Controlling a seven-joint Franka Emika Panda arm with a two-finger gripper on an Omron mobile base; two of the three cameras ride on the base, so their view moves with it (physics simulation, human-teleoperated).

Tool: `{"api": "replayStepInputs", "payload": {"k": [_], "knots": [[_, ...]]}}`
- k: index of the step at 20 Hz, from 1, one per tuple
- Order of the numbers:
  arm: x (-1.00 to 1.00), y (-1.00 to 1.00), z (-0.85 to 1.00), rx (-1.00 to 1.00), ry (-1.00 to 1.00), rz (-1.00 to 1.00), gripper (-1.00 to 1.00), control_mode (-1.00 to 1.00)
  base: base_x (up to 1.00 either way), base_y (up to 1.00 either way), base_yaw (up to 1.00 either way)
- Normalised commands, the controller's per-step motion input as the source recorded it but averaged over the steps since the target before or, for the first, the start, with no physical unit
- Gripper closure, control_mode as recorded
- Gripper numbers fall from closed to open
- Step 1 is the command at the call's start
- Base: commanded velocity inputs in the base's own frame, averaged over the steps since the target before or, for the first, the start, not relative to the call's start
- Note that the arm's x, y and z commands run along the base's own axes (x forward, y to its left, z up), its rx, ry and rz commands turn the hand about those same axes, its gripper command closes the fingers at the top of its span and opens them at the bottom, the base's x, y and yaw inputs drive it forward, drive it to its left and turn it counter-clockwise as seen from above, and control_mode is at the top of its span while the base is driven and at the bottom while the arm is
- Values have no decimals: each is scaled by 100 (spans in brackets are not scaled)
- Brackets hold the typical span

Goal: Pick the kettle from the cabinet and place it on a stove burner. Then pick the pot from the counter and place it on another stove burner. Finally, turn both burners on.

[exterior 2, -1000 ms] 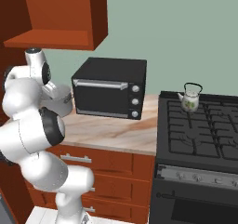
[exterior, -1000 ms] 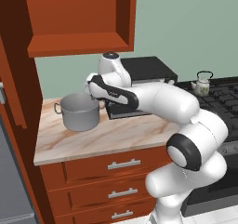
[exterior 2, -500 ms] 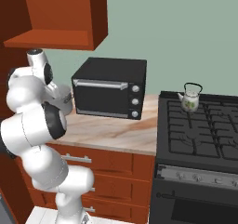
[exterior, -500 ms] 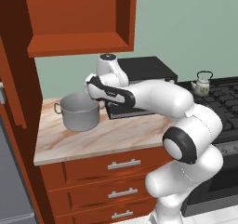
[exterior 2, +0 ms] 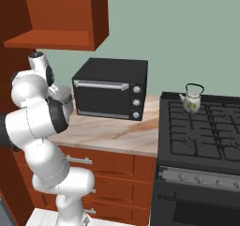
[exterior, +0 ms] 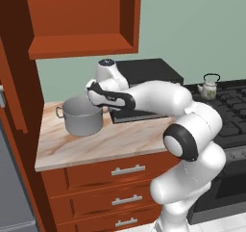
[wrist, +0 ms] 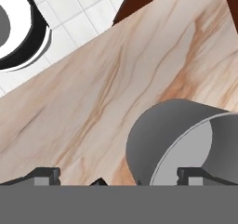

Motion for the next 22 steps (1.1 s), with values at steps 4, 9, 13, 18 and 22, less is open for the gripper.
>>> {"api": "replayStepInputs", "payload": {"k": [4, 9, 13, 18, 22], "knots": [[20, 12, -14, -2, 1, -2, -100, -100, 0, 0, 0], [21, 10, -15, -2, 2, -2, -100, -100, 0, 0, 0], [21, 10, -14, -2, 2, -2, -100, -100, 0, 0, 0], [20, 8, -14, -2, 1, -2, -100, -100, 0, 0, 0], [18, 6, -17, -2, 1, -3, -100, -100, 0, 0, 0]]}}
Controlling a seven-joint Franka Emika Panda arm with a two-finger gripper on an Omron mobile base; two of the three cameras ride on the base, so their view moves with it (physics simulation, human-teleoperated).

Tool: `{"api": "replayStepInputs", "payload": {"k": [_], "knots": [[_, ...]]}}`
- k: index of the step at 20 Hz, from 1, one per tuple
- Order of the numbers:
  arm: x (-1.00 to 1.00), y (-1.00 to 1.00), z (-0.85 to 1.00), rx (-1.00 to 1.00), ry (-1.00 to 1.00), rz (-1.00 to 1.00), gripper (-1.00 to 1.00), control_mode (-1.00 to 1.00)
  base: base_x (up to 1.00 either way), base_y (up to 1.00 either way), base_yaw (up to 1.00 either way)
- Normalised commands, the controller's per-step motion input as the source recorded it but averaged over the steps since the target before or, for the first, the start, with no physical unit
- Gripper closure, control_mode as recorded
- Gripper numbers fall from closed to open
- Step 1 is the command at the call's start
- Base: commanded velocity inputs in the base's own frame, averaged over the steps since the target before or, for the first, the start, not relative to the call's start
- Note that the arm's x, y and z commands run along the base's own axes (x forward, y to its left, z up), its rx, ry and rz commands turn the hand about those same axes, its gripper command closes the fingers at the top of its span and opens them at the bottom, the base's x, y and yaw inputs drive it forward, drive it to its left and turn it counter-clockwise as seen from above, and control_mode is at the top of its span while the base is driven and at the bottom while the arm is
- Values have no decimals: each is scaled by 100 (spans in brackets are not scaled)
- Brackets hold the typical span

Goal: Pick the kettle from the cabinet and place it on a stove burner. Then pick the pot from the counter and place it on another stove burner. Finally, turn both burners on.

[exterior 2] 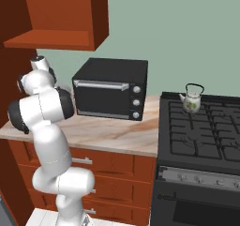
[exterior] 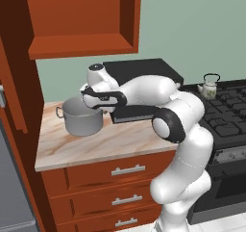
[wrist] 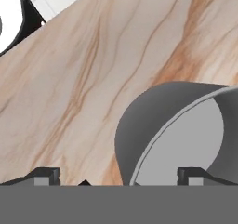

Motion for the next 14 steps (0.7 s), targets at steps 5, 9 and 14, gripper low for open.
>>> {"api": "replayStepInputs", "payload": {"k": [5, 9, 14], "knots": [[17, 4, -17, -2, 0, -3, -100, -100, 0, 0, 0], [18, 4, -16, -2, 0, -3, -100, -100, 0, 0, 0], [21, 3, -15, -1, 0, -3, -100, -100, 0, 0, 0]]}}
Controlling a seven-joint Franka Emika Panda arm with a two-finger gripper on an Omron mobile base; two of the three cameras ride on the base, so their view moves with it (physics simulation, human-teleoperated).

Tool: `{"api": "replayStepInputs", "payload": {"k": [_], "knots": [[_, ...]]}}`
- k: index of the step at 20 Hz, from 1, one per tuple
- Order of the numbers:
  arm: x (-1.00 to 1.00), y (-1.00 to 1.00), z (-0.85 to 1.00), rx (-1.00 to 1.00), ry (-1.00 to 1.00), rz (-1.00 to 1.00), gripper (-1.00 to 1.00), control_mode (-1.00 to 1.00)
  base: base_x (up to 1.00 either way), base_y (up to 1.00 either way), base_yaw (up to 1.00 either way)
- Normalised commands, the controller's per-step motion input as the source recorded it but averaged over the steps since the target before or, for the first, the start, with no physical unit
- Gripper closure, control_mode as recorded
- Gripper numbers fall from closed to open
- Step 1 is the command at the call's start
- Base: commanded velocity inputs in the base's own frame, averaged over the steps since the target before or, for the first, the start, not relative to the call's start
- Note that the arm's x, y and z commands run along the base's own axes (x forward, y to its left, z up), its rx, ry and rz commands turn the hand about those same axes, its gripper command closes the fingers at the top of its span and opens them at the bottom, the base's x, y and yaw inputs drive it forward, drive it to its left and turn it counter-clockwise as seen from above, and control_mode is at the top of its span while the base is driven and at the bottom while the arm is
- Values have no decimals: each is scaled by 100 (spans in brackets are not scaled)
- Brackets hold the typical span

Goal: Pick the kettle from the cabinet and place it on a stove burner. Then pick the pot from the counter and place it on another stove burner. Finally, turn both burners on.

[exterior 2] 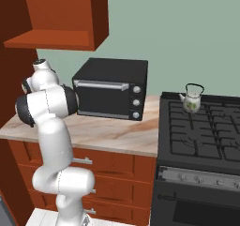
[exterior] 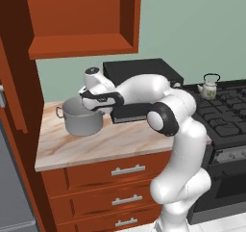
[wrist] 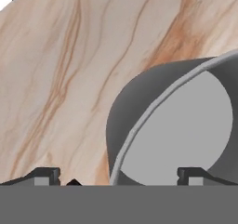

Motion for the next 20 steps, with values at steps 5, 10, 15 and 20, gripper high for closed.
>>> {"api": "replayStepInputs", "payload": {"k": [5, 10, 15, 20], "knots": [[21, 6, -14, -2, 0, -3, -100, -100, 0, 0, 0], [19, 8, -14, -2, 1, -2, -100, -100, 0, 0, 0], [7, 3, -12, -1, 1, -2, -100, -100, 0, 0, 0], [0, 1, -19, -3, 1, -1, -100, -100, 0, 0, 0]]}}
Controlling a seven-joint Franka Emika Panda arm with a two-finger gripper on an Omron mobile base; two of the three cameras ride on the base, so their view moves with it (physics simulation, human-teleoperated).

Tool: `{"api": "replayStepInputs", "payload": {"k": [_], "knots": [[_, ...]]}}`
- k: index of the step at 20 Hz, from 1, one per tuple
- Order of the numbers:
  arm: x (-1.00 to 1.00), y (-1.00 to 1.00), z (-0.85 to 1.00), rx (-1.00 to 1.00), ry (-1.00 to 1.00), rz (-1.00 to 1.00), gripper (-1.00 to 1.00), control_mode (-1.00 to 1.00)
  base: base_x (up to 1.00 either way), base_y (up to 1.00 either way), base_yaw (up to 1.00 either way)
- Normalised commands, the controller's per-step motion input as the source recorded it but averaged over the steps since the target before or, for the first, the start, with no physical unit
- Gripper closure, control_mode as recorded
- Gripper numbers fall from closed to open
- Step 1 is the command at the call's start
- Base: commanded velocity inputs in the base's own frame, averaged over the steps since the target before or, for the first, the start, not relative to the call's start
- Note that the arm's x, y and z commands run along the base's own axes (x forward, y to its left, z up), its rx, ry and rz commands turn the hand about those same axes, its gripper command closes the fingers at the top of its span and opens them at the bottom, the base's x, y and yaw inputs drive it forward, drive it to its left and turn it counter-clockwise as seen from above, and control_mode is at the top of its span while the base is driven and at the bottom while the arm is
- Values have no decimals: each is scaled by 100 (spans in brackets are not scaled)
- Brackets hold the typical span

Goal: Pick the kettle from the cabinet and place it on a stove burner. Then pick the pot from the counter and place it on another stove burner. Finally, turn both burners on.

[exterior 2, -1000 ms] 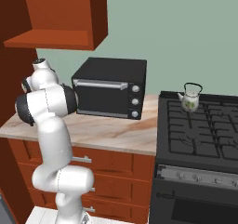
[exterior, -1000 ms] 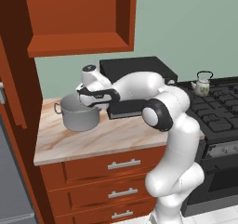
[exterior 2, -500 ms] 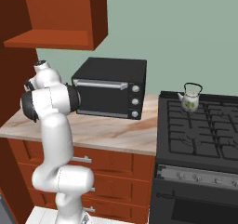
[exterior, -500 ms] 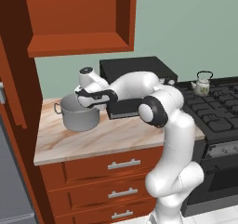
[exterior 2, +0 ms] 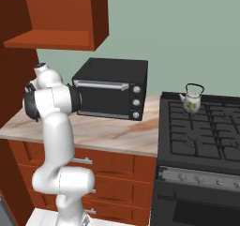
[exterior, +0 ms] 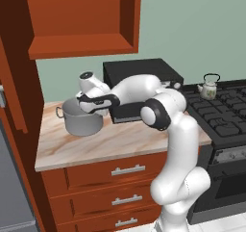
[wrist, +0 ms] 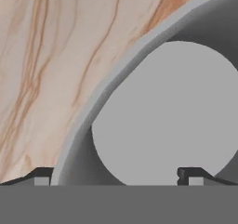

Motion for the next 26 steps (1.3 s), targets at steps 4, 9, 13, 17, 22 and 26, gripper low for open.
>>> {"api": "replayStepInputs", "payload": {"k": [4, 9, 13, 17, 22, 26], "knots": [[0, 3, -21, -4, 2, 0, -100, -100, 0, 0, 0], [0, 3, -27, -6, 2, 0, -100, -100, 0, 0, 0], [0, 3, -22, -4, 1, 0, -100, -100, 0, 0, 0], [0, 8, -14, -1, 0, 0, 100, -100, 0, 0, 0], [0, 4, -5, 0, 0, 0, 100, -100, 0, 0, 0], [0, 0, 0, 0, 1, 0, 100, -100, 0, 0, 0]]}}
